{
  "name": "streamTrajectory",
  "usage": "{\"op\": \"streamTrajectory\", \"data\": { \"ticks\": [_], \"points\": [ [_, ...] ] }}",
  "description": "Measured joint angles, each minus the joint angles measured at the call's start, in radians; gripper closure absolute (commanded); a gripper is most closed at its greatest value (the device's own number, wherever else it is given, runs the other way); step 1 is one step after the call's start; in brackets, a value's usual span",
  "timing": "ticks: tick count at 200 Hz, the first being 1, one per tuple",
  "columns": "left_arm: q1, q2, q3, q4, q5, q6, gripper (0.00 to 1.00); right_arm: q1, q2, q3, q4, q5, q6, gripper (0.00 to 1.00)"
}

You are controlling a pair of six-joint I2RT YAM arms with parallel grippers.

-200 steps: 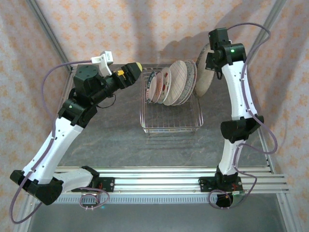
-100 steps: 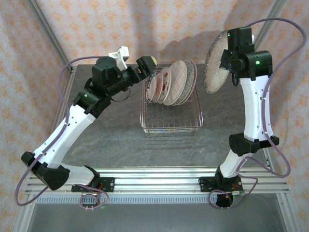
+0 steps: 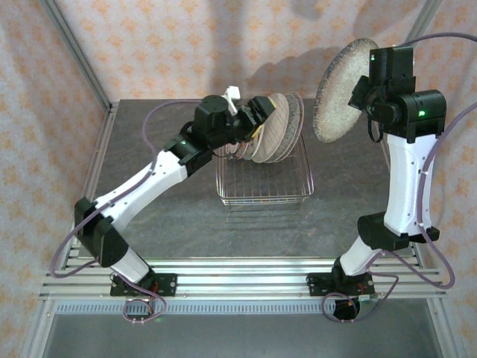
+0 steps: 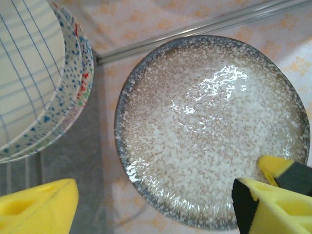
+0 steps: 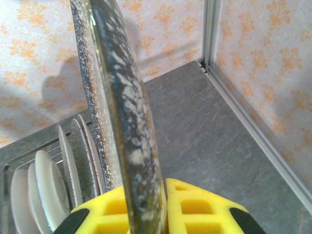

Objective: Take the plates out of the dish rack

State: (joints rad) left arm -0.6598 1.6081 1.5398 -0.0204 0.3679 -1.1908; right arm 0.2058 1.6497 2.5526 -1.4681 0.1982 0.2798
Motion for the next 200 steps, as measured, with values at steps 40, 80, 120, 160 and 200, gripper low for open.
{"op": "streamTrajectory", "data": {
  "ticks": [40,80,120,160,200],
  "points": [
    [-0.042,0.121,0.002,0.094,0.026,-0.087,0.2,0.0,-0.002,0.008,0.0,-0.053,0.063,1.0],
    [-0.056,0.17,0.015,0.132,0.041,-0.141,0.2,0.0,-0.005,0.033,0.01,-0.106,0.132,1.0],
    [-0.056,0.2,0.017,0.259,0.045,-0.225,0.24,-0.009,-0.006,0.033,0.017,-0.166,0.206,1.0],
    [-0.056,0.246,0.025,0.356,0.052,-0.288,0.33,-0.029,-0.006,0.031,0.026,-0.238,0.277,1.0],
    [-0.051,0.274,0.029,0.472,0.052,-0.364,0.41,-0.063,-0.012,-0.011,0.068,-0.302,0.339,1.0]
  ]
}}
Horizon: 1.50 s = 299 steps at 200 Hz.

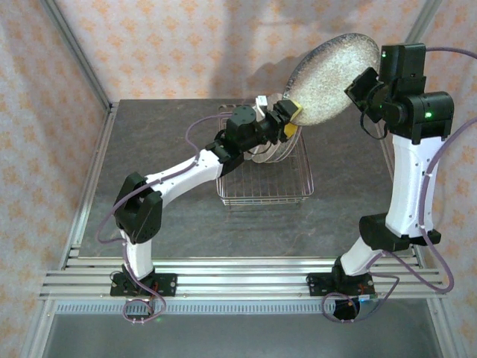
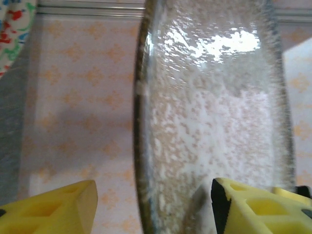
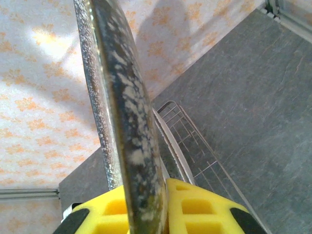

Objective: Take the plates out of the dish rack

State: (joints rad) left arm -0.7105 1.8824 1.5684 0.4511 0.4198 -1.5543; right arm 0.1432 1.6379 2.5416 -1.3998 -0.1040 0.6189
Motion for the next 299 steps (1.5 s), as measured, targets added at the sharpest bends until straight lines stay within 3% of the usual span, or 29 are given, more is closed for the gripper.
{"op": "streamTrajectory", "data": {
  "ticks": [22,82,125,182,217,239,261,299],
  "points": [
    [0.005,0.003,0.0,0.037,0.0,-0.027,0.45,-0.017,-0.007,-0.04,0.026,-0.036,0.03,1.0],
    [0.008,0.003,0.002,0.067,0.01,-0.053,0.72,-0.049,-0.023,-0.128,0.075,-0.11,0.081,1.0],
    [0.028,-0.007,0.001,0.082,0.019,-0.185,1.0,-0.059,-0.052,-0.181,0.13,-0.145,0.074,1.0],
    [0.045,-0.039,0.0,0.069,0.022,-0.182,1.0,-0.06,-0.075,-0.214,0.189,-0.196,0.064,1.0],
    [0.056,-0.061,-0.002,0.042,0.024,-0.172,1.0,-0.06,-0.075,-0.214,0.19,-0.219,0.066,0.81],
    [0.067,-0.084,-0.006,0.013,0.027,-0.129,1.0,-0.06,-0.072,-0.21,0.195,-0.247,0.083,0.57],
    [0.089,-0.101,-0.016,-0.029,0.034,-0.085,1.0,-0.064,-0.07,-0.189,0.207,-0.26,0.079,0.4],
    [0.135,-0.108,-0.045,-0.1,0.045,-0.031,1.0,-0.066,-0.071,-0.17,0.22,-0.284,0.062,0.3]
  ]
}}
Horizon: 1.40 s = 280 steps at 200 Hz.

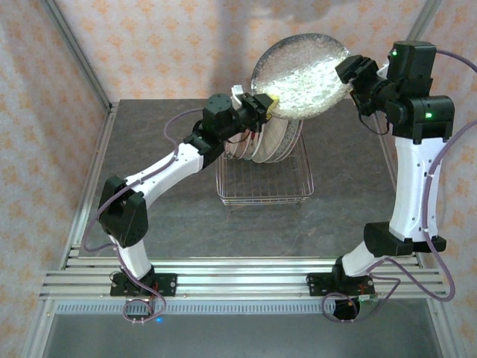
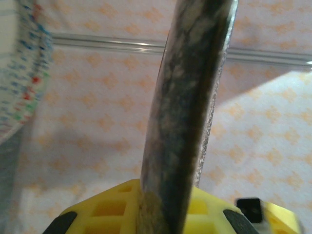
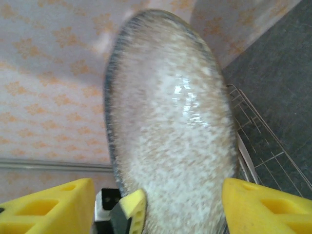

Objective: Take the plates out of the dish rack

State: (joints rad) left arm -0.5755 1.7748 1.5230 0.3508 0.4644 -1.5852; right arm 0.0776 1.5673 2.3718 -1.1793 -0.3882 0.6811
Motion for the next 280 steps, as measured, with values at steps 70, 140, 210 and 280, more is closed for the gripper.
{"op": "streamTrajectory", "data": {
  "ticks": [70,140,210,280],
  "points": [
    [0.077,-0.004,-0.086,-0.193,0.0,0.059,1.0,0.006,-0.091,-0.055,0.023,-0.024,-0.156,0.27],
    [0.147,-0.119,-0.144,-0.189,0.0,0.069,1.0,0.092,-0.133,-0.183,0.044,-0.024,-0.265,0.27],
    [0.24,-0.18,-0.159,-0.146,0.004,0.088,1.0,0.204,-0.096,-0.209,0.093,-0.039,-0.354,0.27],
    [0.356,-0.254,-0.202,-0.157,0.003,0.095,1.0,0.285,-0.016,-0.212,0.183,-0.074,-0.403,0.29]
  ]
}}
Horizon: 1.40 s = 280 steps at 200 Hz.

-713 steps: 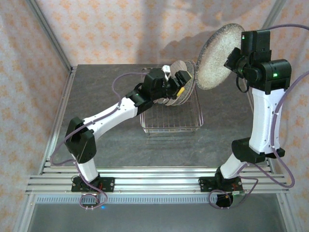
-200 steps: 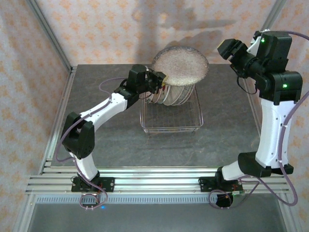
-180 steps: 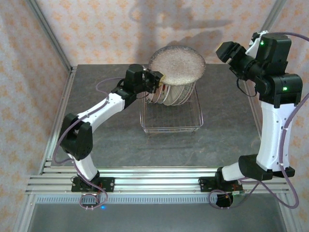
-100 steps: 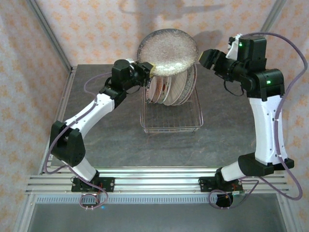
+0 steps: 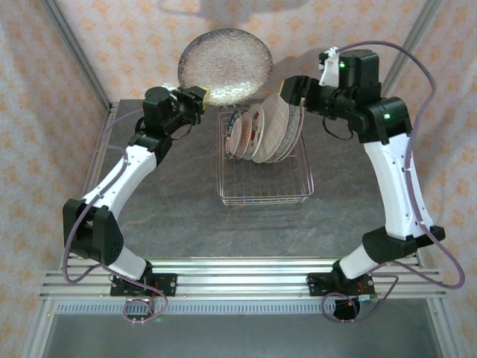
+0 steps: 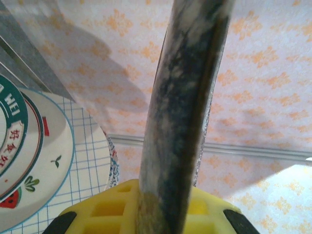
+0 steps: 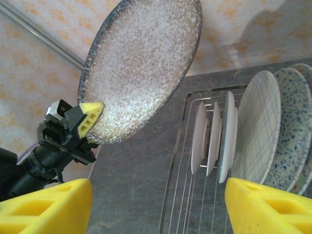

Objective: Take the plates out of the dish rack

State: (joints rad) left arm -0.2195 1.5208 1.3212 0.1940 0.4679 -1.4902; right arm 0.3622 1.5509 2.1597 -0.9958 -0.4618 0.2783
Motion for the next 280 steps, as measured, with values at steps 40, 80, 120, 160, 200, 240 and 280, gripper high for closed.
{"op": "streamTrajectory", "data": {
  "ticks": [40,80,120,160,200,240,280],
  "points": [
    [0.051,-0.045,-0.027,-0.024,0.001,0.0,1.0,0.037,0.063,0.0,0.09,-0.041,0.004,0.29],
    [0.106,-0.109,-0.082,-0.034,0.007,0.0,1.0,0.043,0.174,0.063,0.174,-0.103,0.094,0.26],
    [0.172,-0.185,-0.129,-0.072,0.019,0.0,1.0,0.071,0.331,0.189,0.2,-0.152,0.209,0.24],
    [0.23,-0.252,-0.188,-0.087,0.023,0.0,1.0,0.127,0.461,0.291,0.225,-0.194,0.299,0.24],
    [0.281,-0.319,-0.267,-0.101,0.023,0.008,1.0,0.166,0.578,0.408,0.242,-0.219,0.365,0.24],
    [0.339,-0.374,-0.375,-0.108,0.023,0.019,1.0,0.187,0.612,0.429,0.245,-0.22,0.388,0.24],
    [0.407,-0.378,-0.487,-0.076,0.025,0.023,1.0,0.217,0.616,0.429,0.232,-0.219,0.371,0.24]
  ]
}}
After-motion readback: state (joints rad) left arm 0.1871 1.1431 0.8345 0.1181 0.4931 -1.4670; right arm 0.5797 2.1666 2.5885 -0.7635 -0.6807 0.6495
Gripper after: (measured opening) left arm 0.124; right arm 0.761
